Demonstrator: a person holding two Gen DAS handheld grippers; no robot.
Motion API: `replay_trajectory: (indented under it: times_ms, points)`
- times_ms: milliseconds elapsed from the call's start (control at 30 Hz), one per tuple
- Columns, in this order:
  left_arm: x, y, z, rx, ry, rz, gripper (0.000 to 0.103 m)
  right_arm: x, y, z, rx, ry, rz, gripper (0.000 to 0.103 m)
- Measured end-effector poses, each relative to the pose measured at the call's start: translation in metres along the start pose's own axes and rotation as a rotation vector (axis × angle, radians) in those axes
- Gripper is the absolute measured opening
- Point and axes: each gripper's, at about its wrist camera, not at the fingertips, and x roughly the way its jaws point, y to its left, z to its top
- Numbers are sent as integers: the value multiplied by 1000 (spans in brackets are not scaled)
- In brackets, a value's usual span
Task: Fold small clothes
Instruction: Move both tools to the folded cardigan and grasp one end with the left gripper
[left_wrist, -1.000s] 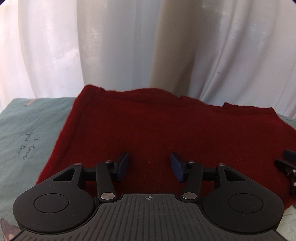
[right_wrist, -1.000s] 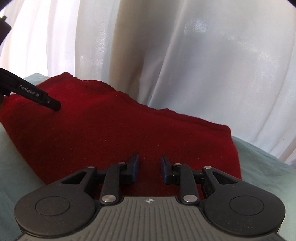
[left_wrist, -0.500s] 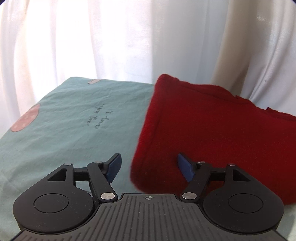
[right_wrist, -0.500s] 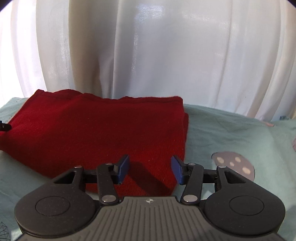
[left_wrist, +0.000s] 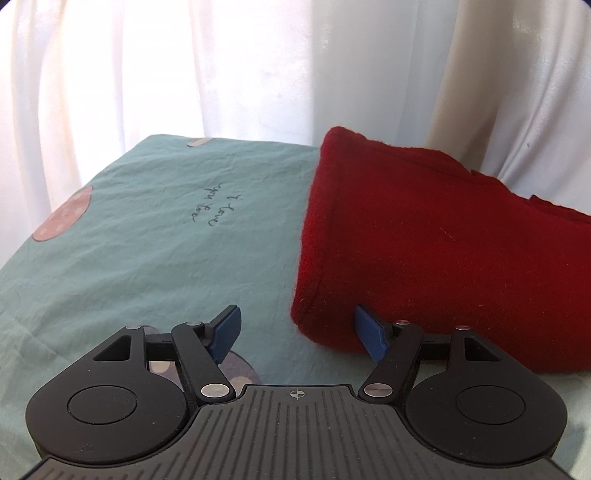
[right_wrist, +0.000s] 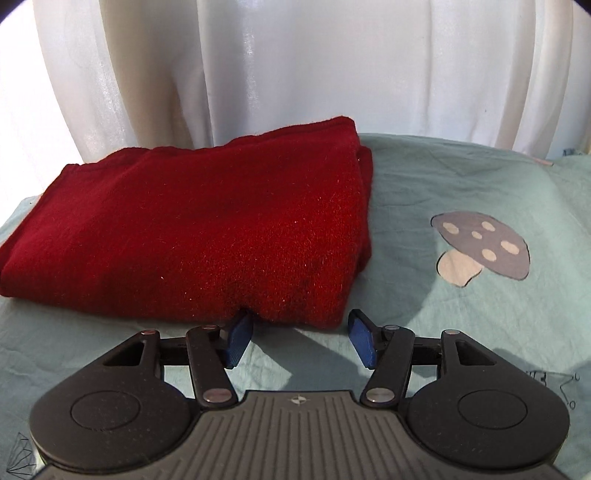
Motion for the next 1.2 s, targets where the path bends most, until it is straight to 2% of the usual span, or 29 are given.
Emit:
replay_trajectory:
  times_ms: [33, 100, 233, 367, 467, 567, 633, 700, 800, 867, 1067, 1133, 1200]
  points:
    - [0, 0, 0, -5, 5, -1, 74, 1, 1, 1, -6, -10, -4, 48]
    - [1, 1, 1, -15, 10, -3, 74, 3, -1, 4, 18, -23, -15, 44]
    - [2, 2, 0, -14, 14, 2, 76, 4, -15, 11, 92, -51, -73, 44]
    - [1, 8, 4, -33, 20, -15, 77, 6, -23, 12, 87, -35, -139, 45]
    - [-3, 29, 18, -109, 8, -58, 79, -2, -21, 11, 54, -41, -192, 48]
    - [6, 50, 39, -172, 25, -144, 82, -16, -22, 13, 48, -69, -232, 49]
    - [25, 59, 51, -200, 84, -269, 85, -24, -19, 17, 35, -101, -260, 49]
    - [49, 63, 57, -233, 175, -363, 84, -31, -14, 23, 27, -139, -272, 49]
    - [76, 56, 62, -229, 242, -426, 82, -36, -2, 30, -9, -182, -249, 49]
    - [87, 49, 65, -227, 264, -435, 79, -36, 10, 32, -49, -197, -200, 49]
    - [107, 38, 73, -242, 253, -472, 78, -25, 52, 26, -180, -201, -48, 46]
    - [114, 32, 76, -242, 274, -515, 65, -20, 63, 25, -204, -199, -26, 45]
    - [121, 32, 77, -267, 286, -541, 59, -15, 74, 27, -223, -199, 8, 41]
